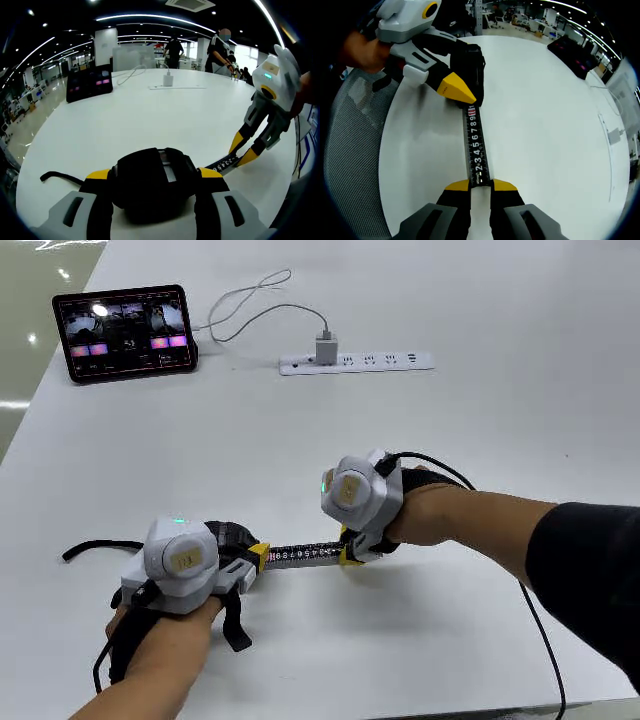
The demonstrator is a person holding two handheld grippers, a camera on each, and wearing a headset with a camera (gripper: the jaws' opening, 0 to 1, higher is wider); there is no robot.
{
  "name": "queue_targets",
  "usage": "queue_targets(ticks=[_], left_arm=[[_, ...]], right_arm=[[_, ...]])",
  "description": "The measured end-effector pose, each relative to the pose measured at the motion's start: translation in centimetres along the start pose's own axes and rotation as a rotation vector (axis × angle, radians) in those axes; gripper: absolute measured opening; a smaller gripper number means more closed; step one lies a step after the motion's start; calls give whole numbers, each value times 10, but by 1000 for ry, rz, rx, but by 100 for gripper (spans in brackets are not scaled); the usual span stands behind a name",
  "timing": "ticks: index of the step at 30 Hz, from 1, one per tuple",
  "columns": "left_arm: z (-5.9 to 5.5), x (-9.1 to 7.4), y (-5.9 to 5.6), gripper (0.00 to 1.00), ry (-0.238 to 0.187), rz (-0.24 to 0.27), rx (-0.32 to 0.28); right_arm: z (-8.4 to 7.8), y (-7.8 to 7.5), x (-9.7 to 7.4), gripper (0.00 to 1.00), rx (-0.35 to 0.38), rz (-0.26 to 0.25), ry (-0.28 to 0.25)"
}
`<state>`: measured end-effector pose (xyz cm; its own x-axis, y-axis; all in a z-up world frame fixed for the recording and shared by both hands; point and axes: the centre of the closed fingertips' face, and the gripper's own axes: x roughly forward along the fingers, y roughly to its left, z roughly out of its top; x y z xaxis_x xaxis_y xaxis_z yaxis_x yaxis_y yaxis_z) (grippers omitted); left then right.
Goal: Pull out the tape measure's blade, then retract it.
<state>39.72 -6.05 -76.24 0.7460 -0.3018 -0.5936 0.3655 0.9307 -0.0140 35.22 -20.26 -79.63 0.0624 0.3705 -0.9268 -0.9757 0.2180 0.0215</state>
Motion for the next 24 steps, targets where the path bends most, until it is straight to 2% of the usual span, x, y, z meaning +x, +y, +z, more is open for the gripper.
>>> queue_targets(ticks=[24], left_arm=[[0,0,0,61,-1,-2,-3]], right_arm=[[9,2,3,10,-11,-2,-24]])
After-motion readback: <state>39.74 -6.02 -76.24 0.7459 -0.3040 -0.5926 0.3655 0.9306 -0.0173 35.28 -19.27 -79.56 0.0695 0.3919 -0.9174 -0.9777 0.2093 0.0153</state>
